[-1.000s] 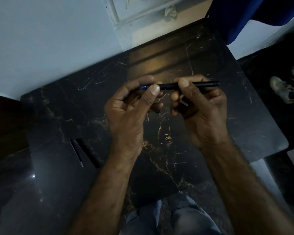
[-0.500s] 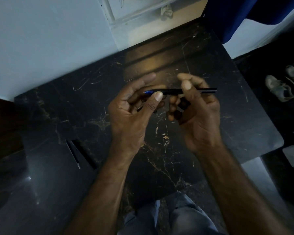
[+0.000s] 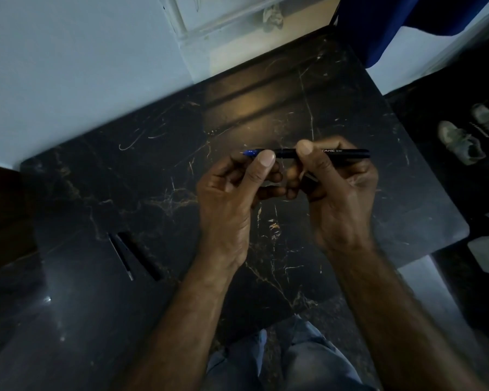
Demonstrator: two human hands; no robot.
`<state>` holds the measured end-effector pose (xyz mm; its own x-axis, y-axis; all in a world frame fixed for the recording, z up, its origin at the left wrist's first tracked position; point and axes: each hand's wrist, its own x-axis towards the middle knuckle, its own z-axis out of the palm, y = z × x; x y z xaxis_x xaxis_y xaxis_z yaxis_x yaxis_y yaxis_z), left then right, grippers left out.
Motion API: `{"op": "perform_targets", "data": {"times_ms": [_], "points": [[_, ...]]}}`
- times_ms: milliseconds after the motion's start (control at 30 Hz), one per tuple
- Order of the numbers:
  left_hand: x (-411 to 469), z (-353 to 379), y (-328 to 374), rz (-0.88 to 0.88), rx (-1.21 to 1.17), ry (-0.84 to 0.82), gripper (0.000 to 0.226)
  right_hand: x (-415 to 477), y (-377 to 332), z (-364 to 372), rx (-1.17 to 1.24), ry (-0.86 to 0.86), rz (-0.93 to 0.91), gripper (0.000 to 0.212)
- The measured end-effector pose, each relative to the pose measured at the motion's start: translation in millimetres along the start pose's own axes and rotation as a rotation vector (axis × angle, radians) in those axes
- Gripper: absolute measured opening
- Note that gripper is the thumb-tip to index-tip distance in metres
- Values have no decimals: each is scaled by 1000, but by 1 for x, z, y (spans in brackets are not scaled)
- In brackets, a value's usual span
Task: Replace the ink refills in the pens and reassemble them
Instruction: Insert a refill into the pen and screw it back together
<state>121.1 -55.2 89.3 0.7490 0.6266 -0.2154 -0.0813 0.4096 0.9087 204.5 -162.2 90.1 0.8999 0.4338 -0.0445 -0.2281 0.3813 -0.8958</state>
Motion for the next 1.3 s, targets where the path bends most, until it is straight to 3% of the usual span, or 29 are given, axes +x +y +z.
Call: {"op": "perform_targets", "data": {"times_ms": [67,200,300,433,600,733,833,933,1067,1300], "points": [[-1,1,2,32,-1,-28,11,1,0,0,-18,21,-11,17],[3,3,5,34,2,-6,11,-3,1,2,22,16,4,2],[6,1,5,65,57,-21,6,-6,-1,2,34,39,53,5],[4,-2,7,103,75,-100,13,-7,0,2,-53,130,109,26],[6,-11,12,100,92,-122,8,-9,-5,-1,127,-104,141,31],[6,-14,14,114,101,-166,10,-8,-6,-1,109,-79,122,13],[3,-12,12,123,95,-187,13,-6,-6,1,115,-29,127,15],[5,-14,14,121,85,-156,13,-6,-7,0,134,-110,122,20],[9,-21,15,131,154,-153,13,-8,-4,4,88,-40,111,3],[23,-25,26,312,412,-330,21,-9,1,12,46,118,218,32]]}}
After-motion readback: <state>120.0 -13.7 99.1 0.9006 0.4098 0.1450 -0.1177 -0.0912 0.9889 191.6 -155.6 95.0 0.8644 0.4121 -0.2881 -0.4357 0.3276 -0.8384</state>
